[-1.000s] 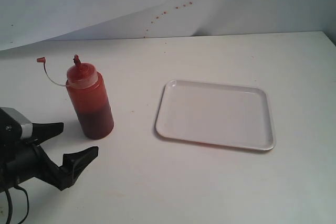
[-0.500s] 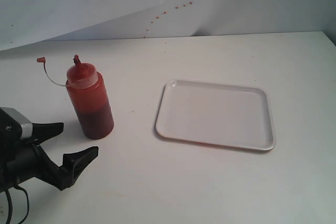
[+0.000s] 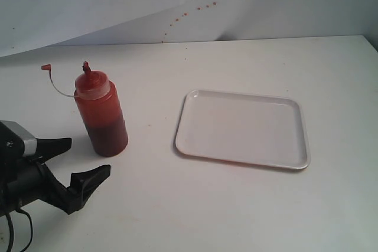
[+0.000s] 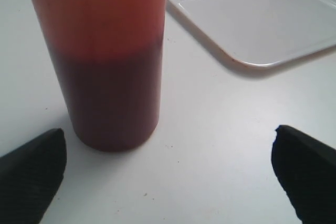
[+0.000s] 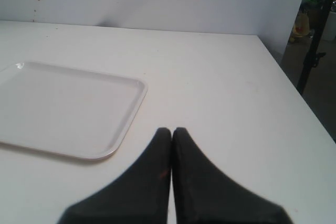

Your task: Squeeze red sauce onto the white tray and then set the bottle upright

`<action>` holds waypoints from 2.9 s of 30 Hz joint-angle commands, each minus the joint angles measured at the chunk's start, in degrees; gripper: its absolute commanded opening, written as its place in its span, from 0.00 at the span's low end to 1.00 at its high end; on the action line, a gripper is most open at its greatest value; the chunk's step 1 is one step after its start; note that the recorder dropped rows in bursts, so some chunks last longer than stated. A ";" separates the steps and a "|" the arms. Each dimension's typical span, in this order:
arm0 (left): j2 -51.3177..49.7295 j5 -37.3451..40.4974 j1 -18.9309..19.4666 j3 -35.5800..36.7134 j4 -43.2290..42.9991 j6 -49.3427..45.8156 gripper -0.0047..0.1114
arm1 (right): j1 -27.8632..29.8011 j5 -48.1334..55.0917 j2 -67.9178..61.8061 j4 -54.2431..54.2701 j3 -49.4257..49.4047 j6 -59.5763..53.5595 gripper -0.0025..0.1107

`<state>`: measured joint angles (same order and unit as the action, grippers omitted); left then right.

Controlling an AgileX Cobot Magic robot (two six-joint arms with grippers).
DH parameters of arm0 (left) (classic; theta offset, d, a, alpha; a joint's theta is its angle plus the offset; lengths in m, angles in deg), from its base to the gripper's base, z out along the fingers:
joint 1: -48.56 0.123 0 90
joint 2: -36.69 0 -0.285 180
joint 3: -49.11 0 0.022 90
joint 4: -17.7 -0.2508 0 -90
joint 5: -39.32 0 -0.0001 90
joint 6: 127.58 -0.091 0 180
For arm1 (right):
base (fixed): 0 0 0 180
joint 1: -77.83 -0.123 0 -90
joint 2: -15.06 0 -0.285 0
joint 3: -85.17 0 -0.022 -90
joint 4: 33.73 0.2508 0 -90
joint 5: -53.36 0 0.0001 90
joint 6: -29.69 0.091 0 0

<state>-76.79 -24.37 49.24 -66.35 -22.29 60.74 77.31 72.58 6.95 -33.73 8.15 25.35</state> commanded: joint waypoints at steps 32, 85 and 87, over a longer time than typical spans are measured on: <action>0.04 -6.27 -0.03 -0.43 -0.22 0.68 0.94 | -0.11 -0.03 0.32 0.00 -0.20 0.11 0.02; -20.56 2.12 -0.03 -27.39 -10.09 0.26 0.94 | -0.11 -0.03 0.32 0.00 -0.20 0.11 0.02; -20.56 2.22 -0.03 -27.65 -10.09 0.48 0.94 | -0.11 -0.03 0.32 0.00 -0.20 0.11 0.02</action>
<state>-97.22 -21.52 49.24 -93.48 -32.56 61.02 77.31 72.58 6.95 -33.73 8.15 25.35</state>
